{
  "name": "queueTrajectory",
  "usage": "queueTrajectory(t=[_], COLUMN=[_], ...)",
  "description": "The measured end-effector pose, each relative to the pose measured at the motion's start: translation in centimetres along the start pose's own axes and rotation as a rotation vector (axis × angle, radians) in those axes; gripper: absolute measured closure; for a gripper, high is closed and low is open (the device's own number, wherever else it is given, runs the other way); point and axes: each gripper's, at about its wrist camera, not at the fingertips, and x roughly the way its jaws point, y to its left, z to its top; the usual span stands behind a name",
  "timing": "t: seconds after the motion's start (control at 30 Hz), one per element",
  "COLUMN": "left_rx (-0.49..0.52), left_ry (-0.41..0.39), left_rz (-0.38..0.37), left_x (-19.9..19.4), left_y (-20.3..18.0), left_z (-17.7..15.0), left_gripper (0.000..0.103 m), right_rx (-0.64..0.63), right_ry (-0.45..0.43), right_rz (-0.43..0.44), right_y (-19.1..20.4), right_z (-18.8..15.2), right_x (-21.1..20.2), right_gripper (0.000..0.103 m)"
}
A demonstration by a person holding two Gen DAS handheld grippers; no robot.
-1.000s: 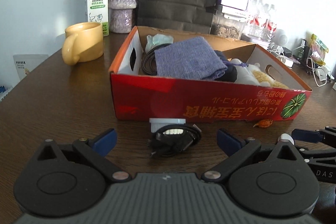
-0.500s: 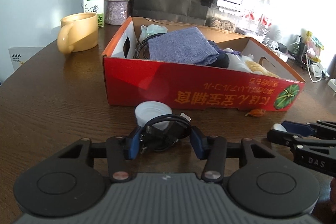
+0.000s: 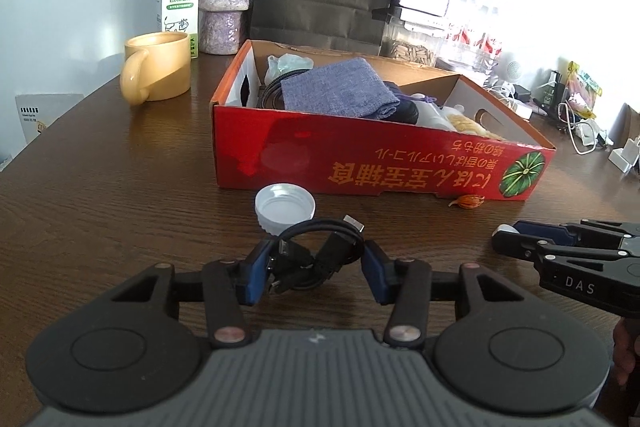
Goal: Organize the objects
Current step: 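Grasp the black round charger with the left gripper while the right grasps a white bottle cap, then carry the black charger and white cap over the red box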
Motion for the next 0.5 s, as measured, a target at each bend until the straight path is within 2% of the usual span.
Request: queueTrajectory(t=[0.5], left_rx=[0.033], left_ry=[-0.081], left_rz=[-0.03], left_x=[-2.1], left_y=[-0.9], left_z=[1.1], left_gripper=[0.054], right_rx=[0.038], right_ry=[-0.115], right_rz=[0.016], right_y=[0.5], right_z=[1.2], right_x=[-2.1], right_gripper=[0.076])
